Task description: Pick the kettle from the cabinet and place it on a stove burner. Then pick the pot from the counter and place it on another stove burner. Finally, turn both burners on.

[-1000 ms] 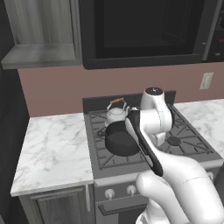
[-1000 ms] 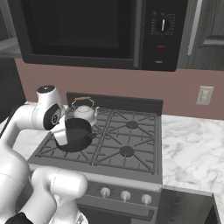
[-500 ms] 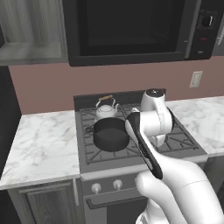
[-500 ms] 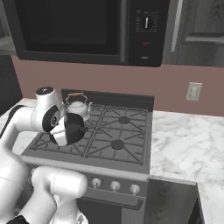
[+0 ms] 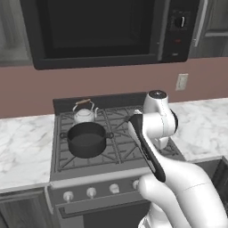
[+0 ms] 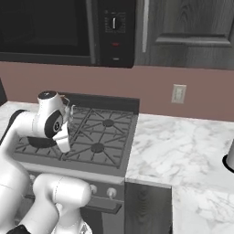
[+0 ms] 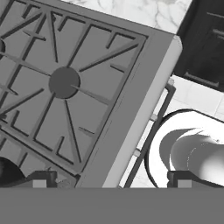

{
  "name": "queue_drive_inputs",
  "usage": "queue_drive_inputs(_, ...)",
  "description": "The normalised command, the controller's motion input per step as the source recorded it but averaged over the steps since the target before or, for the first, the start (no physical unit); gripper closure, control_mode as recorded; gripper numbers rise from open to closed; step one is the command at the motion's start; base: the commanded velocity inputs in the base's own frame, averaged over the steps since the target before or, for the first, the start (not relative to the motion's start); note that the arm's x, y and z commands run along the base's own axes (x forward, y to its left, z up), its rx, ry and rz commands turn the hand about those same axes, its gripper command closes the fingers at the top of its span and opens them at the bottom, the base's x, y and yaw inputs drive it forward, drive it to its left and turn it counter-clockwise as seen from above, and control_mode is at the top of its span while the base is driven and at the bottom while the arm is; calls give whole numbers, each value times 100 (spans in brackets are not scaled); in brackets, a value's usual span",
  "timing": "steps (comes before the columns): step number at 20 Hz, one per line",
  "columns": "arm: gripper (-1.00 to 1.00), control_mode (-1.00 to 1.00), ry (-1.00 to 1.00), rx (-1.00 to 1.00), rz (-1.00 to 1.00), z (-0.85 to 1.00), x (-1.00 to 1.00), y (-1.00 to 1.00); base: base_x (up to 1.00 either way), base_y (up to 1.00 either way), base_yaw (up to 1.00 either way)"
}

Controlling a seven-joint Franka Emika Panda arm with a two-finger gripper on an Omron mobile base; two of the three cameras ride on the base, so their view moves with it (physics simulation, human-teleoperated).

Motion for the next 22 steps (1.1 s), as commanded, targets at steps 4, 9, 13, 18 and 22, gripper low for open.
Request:
queue_drive_inputs(4,-100,100,0,0,0,0,0,0,-1,-59,0)
queue_drive_inputs(9,-100,100,0,0,0,0,0,0,0,-54,0)
queue_drive_inputs(13,-100,100,0,0,0,0,0,0,9,-44,1)
queue_drive_inputs(18,-100,100,0,0,0,0,0,0,26,-25,3)
queue_drive_inputs(22,-100,100,0,0,0,0,0,0,33,-14,4)
